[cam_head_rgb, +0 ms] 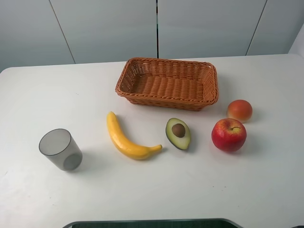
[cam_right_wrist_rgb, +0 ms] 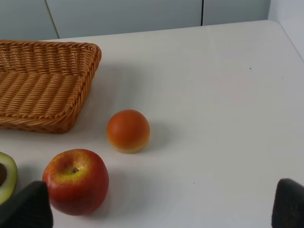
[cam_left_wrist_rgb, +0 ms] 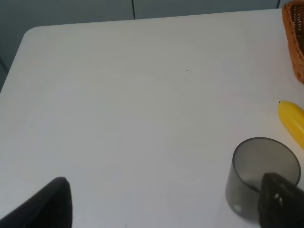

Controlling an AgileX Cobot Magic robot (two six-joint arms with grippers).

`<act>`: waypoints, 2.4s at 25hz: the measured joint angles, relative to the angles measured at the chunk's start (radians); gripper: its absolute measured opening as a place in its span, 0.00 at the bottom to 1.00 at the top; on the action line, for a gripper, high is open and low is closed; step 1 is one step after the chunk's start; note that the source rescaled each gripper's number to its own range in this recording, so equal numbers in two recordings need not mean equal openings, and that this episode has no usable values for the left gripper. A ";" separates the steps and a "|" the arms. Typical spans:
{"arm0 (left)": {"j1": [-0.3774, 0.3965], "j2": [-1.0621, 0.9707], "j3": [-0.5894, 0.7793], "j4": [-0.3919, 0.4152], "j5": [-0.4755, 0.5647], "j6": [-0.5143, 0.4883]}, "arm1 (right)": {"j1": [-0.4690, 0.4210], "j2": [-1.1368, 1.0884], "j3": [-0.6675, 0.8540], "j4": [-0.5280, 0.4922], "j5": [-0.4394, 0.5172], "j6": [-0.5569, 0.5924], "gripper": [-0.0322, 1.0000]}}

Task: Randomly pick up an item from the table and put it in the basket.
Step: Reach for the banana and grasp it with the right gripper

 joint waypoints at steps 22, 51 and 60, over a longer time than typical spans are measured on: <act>0.000 0.000 0.000 0.000 0.000 0.000 | 0.000 0.000 0.000 0.000 0.000 0.000 1.00; 0.000 0.000 0.000 0.000 0.000 0.000 | 0.000 0.157 -0.197 0.000 0.115 0.000 1.00; 0.000 0.000 0.000 0.000 0.000 0.000 | 0.000 0.252 -0.248 0.000 0.089 0.000 1.00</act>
